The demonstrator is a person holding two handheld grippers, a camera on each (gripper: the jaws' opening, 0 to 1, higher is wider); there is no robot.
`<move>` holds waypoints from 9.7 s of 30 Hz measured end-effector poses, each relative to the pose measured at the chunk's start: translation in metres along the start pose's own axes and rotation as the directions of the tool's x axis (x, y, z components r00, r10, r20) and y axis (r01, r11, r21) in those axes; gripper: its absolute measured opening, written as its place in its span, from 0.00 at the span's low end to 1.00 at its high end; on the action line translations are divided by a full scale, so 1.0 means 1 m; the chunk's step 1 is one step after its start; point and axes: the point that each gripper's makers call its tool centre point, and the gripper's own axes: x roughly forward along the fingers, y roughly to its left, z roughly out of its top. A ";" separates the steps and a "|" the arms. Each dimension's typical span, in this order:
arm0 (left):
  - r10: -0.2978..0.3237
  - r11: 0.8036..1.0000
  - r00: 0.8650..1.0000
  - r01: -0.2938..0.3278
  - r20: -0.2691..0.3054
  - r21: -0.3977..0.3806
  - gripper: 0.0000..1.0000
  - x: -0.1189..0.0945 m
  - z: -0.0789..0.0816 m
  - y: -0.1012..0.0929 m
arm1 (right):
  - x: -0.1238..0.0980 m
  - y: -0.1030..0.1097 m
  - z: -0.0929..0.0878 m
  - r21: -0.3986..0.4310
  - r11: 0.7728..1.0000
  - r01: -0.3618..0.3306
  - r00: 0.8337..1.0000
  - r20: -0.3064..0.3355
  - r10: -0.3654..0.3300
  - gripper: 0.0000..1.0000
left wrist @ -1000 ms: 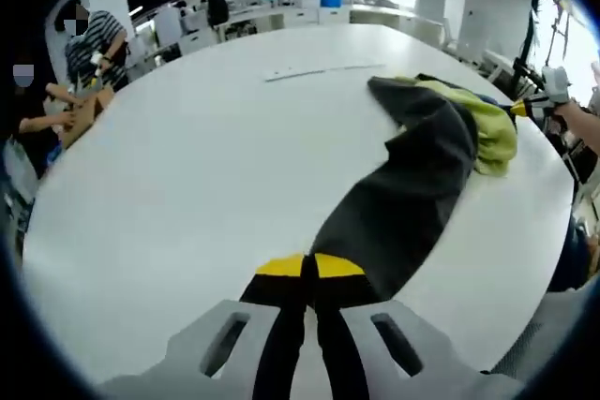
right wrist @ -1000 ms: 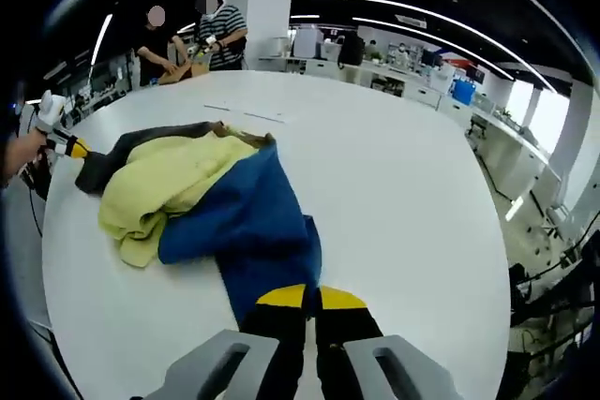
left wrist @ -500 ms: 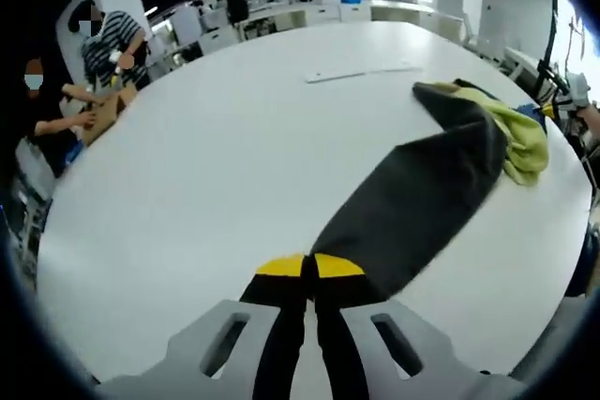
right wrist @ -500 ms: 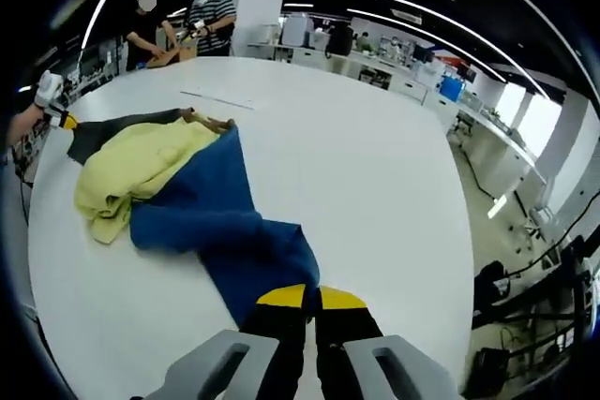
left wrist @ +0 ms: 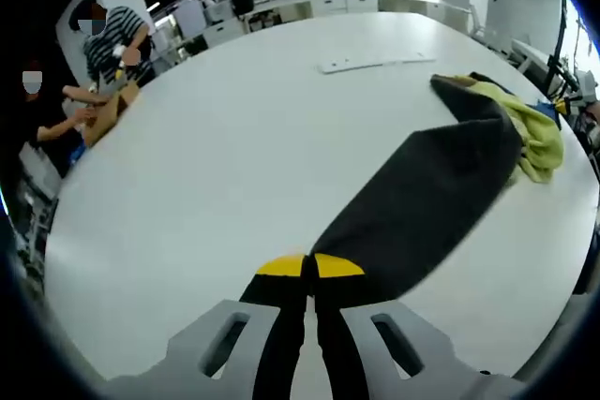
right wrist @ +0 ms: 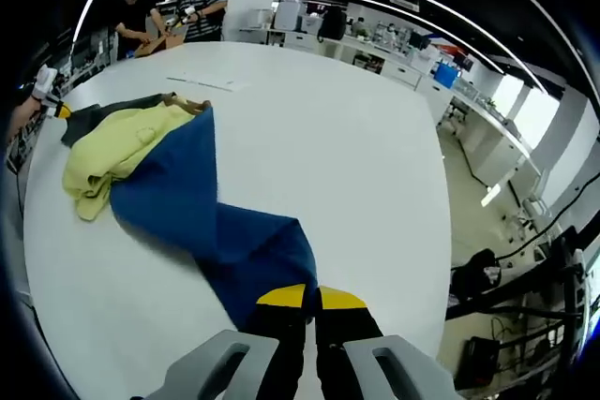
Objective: Fold the garment on the visible template until the final outline fits inside the template.
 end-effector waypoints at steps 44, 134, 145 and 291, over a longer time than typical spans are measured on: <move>0.164 0.985 0.981 -0.157 -0.106 0.069 0.00 -0.001 0.002 0.086 | -0.018 -0.087 -0.038 -0.051 0.998 0.041 0.973 -0.224 -0.051 0.00; -0.071 0.987 0.993 0.057 0.092 0.152 0.08 -0.062 0.013 -0.026 | -0.070 0.042 0.008 -0.169 0.973 -0.156 0.988 -0.023 0.154 0.18; -0.156 0.976 0.981 0.135 0.118 0.170 0.09 -0.069 0.013 -0.063 | -0.073 0.070 0.007 -0.178 0.963 -0.200 0.979 -0.007 0.202 0.19; -0.381 0.917 0.921 0.364 0.082 0.163 0.03 0.022 0.009 -0.213 | 0.033 0.268 0.063 -0.206 0.835 -0.510 0.844 0.068 0.533 0.01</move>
